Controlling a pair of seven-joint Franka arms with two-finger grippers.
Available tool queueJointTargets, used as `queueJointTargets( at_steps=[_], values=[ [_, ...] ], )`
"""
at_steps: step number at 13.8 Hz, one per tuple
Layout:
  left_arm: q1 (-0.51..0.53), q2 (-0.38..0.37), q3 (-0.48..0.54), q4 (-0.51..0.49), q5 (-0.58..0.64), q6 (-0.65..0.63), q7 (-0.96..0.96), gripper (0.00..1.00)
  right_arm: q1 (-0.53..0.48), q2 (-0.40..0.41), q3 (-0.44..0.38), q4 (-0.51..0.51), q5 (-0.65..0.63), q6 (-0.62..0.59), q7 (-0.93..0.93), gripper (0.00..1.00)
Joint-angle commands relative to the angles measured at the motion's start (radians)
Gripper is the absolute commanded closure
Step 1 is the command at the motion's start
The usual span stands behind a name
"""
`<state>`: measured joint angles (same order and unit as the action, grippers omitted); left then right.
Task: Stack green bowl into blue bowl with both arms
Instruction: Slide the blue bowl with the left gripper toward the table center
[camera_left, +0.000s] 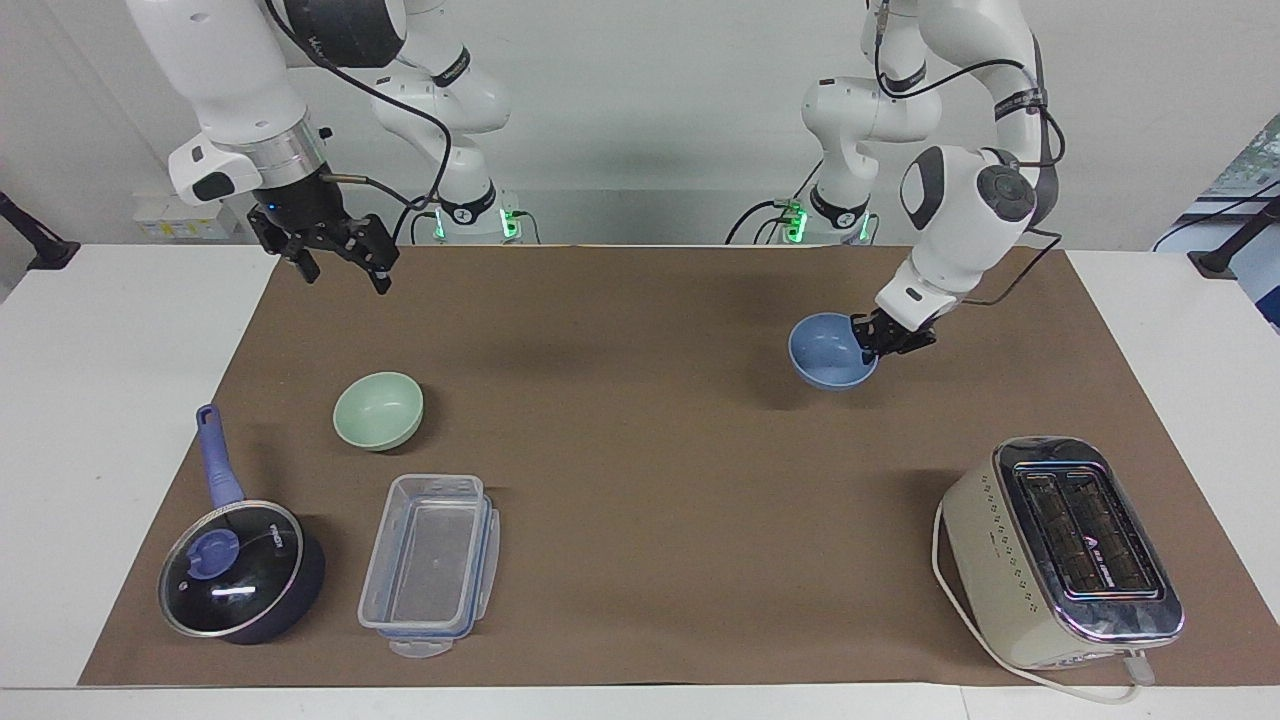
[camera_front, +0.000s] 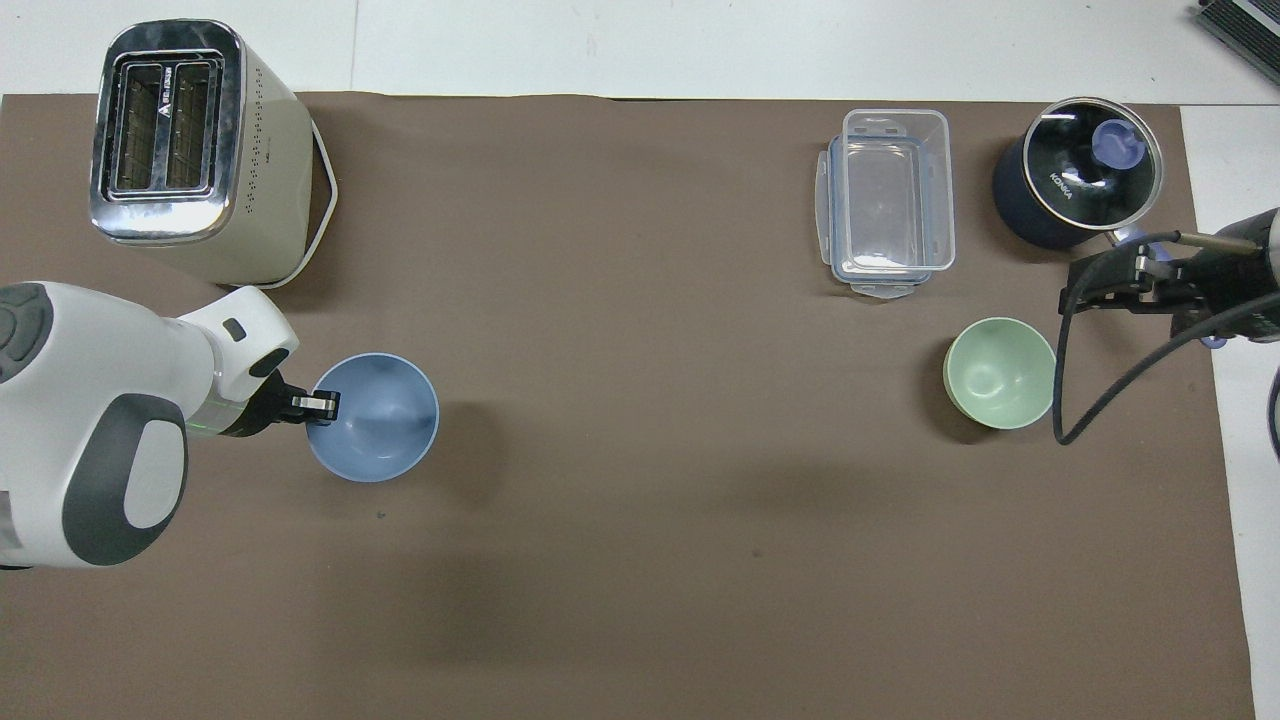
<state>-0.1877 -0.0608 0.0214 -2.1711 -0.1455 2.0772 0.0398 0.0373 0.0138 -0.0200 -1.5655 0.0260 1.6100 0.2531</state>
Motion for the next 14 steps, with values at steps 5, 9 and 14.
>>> queueJointTargets(
  at_steps=[5,9,14],
  values=[
    [-0.184,0.006,-0.020,-0.004,-0.022,0.041,-0.231,1.00,-0.007,-0.008,-0.001,-0.015,0.009,0.018,-0.025,0.00],
    [-0.350,0.022,-0.020,-0.056,-0.057,0.176,-0.308,1.00,-0.008,-0.008,-0.001,-0.021,0.011,0.067,-0.026,0.00],
    [-0.511,0.094,-0.020,-0.118,-0.068,0.357,-0.347,1.00,-0.007,-0.008,-0.001,-0.022,0.009,0.068,-0.026,0.00]
  ],
)
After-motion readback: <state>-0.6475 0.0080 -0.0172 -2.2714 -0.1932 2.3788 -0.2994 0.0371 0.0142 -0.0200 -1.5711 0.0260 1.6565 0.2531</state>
